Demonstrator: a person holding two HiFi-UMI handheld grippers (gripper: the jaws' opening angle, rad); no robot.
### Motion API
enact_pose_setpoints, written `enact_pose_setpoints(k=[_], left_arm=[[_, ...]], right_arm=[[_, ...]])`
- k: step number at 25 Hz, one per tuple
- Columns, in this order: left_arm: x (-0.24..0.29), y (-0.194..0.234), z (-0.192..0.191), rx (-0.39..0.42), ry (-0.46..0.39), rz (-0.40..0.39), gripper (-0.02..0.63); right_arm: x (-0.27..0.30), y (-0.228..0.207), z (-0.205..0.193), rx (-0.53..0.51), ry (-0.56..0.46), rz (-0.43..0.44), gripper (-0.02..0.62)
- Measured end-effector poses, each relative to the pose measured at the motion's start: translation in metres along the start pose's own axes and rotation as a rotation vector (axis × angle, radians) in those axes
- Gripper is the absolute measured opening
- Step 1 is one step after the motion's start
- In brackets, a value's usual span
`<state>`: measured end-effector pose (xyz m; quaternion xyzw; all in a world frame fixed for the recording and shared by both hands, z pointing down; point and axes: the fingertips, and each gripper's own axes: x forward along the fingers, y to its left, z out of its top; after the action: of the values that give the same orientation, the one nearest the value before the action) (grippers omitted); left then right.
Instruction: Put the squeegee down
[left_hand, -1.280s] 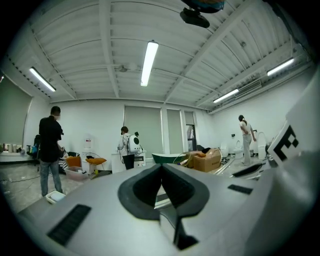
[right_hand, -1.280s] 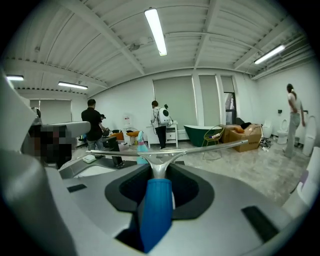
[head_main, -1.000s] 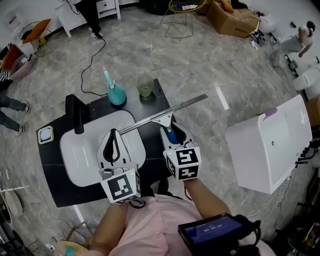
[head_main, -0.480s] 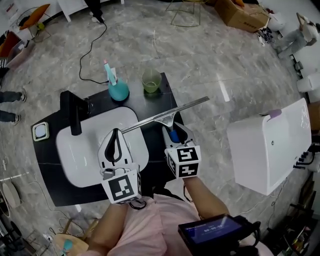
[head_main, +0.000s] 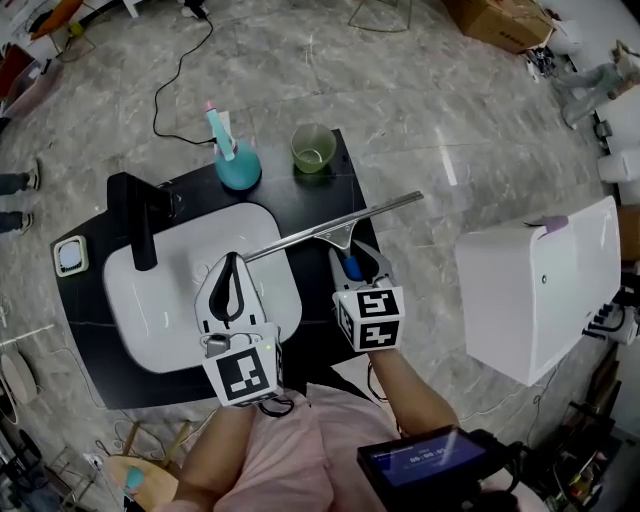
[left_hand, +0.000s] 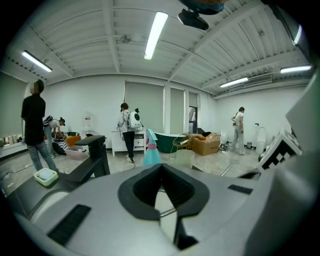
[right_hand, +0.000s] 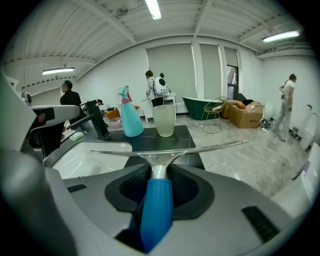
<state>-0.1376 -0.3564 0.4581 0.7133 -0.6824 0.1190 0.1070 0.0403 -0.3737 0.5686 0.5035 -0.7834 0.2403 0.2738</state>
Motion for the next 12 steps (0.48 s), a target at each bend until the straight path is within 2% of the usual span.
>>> enact_pose_setpoints(k=[6,12], left_arm=[[0.007,0.003,-0.009,-0.012,0.015,-0.004,0.009],[0.009,-0.002,-0.009,-0.062,0.003,-0.001,0.009]], right_arm=[[0.011,0.000,-0.009,-0.003,0.034,-0.001,0.124],[0.016,-0.002,-0.012,-0.006,0.058,-0.001,0.124]])
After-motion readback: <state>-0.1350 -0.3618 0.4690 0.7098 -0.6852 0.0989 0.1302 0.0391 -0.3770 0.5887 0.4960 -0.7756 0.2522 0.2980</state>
